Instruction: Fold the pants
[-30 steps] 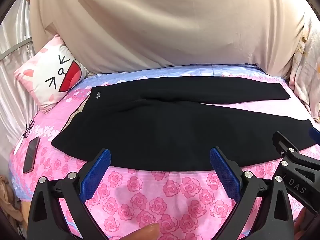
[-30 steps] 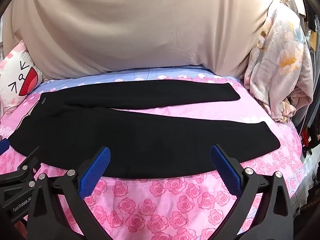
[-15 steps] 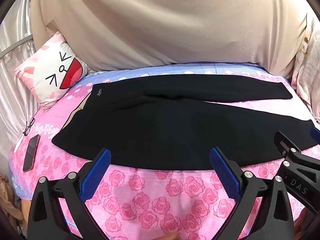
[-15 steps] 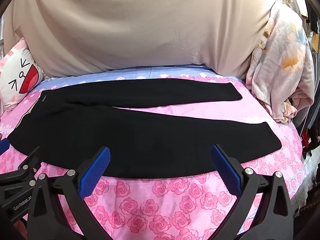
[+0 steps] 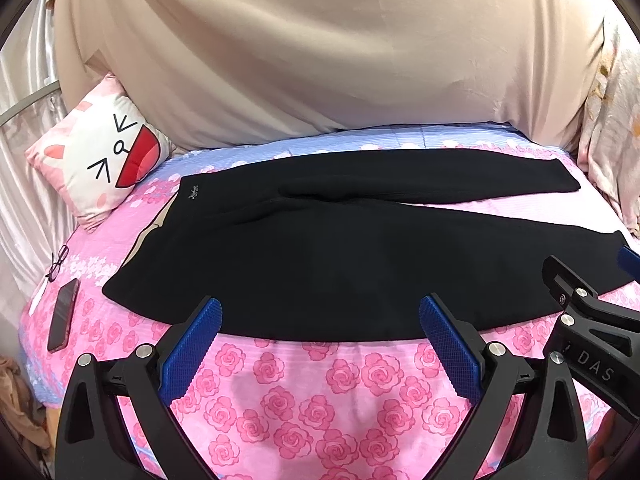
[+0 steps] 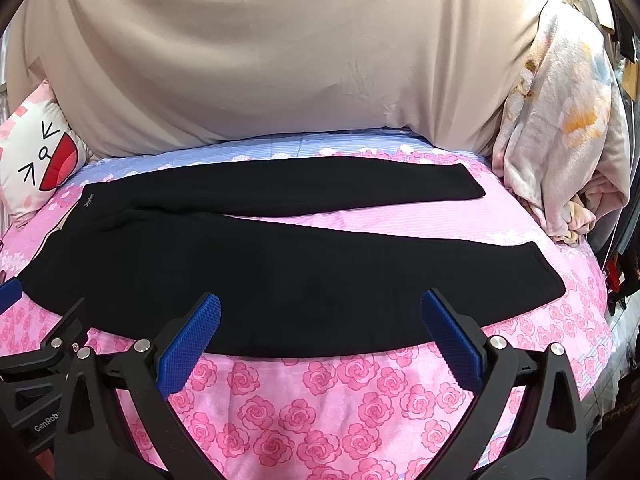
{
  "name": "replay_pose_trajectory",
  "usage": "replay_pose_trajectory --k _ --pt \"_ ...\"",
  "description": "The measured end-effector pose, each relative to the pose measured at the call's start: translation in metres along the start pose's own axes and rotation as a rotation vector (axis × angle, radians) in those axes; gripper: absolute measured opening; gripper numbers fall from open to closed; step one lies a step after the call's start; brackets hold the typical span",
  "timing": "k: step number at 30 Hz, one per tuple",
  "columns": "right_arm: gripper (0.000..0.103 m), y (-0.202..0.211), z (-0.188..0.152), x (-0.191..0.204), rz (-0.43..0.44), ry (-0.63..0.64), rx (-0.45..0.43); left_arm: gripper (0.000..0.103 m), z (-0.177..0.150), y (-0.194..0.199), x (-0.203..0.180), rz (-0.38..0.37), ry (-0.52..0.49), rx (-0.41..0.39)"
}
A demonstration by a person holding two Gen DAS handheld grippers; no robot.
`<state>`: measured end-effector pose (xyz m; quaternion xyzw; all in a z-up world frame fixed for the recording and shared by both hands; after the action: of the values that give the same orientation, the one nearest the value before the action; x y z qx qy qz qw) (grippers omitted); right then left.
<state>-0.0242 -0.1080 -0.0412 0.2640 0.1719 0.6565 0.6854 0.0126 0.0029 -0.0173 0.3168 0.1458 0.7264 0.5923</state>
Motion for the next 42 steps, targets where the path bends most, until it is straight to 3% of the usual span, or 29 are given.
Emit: replay_pose_trajectory --k 42 --pt "0.098 -0.0063 -0.0028 0.003 0.008 0.004 0.012 0.098 -0.0004 -0.005 -0.0022 0.006 -0.013 0.023"
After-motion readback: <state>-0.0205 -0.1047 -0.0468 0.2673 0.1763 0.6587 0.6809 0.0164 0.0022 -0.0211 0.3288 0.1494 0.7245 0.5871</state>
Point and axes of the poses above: each gripper's, at about its wrist camera, not at the fingertips, and y roughly against the way its jaws point, x to its left, z to its top, the point moved 2 cm from there along -y, roughly the way its jaws point, and after that the axes turned 15 degrees about z, right-handed, at the moved point
